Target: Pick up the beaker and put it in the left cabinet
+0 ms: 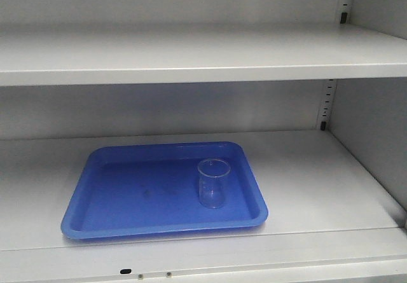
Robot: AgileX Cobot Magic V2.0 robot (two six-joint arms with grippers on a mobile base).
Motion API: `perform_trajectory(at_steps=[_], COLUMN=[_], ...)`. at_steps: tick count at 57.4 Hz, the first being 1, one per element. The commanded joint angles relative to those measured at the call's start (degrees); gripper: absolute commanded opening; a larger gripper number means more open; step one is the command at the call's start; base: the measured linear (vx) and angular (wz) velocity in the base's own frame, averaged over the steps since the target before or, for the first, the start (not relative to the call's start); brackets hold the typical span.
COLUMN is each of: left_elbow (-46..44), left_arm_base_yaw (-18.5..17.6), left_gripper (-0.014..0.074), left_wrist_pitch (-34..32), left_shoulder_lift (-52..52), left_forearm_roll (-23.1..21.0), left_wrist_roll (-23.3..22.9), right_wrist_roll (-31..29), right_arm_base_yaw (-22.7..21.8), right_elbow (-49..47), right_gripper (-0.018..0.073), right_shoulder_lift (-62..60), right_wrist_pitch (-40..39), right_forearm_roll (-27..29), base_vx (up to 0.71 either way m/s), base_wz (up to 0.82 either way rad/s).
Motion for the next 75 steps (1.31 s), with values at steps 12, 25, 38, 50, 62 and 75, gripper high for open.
perform_trajectory(at_steps=[12, 25, 38, 50, 62, 75], left_elbow=[0.9, 0.9, 0.9, 0.9, 0.9, 0.9], left_arm_base_yaw=[-0.3, -0.3, -0.3, -0.3, -0.3, -0.3], left_gripper=[0.0001, 0.0001, 0.0001, 0.0001, 0.0001, 0.0001], left_wrist_pitch=[-4.8, -4.8, -4.8, -4.8, -4.8, -4.8], left_shoulder_lift=[-1.0, -1.1, -1.0, -1.0, -1.0, -1.0], left_forearm_roll=[-0.5, -0.5, -0.5, -0.5, -0.5, -0.5], left_wrist_roll=[-0.2, -0.2, -0.2, -0.2, -0.2, -0.2], right_wrist_roll=[-0.7, -0.9, -0.9, -0.9, -0.9, -0.9], right_arm_base_yaw=[-0.5, -0.4, -0.3, -0.3, -0.3, -0.3], right_elbow=[19.7, 22.1, 22.1, 22.1, 22.1, 22.1], right_gripper=[-0.0006, -0.0006, -0.0006, -0.0006, -0.0006, -0.0006], right_shoulder_lift=[-21.6, -28.2, -29.1, -29.1, -29.1, -29.1], right_wrist_pitch=[-6.3, -1.7, -0.4, -0.5, -0.5, -0.4], right_forearm_roll=[1.8, 4.0, 4.1, 4.1, 4.1, 4.5], base_vx=[0.00, 0.00, 0.00, 0.00, 0.00, 0.00], base_wz=[0.00, 0.00, 0.00, 0.00, 0.00, 0.00])
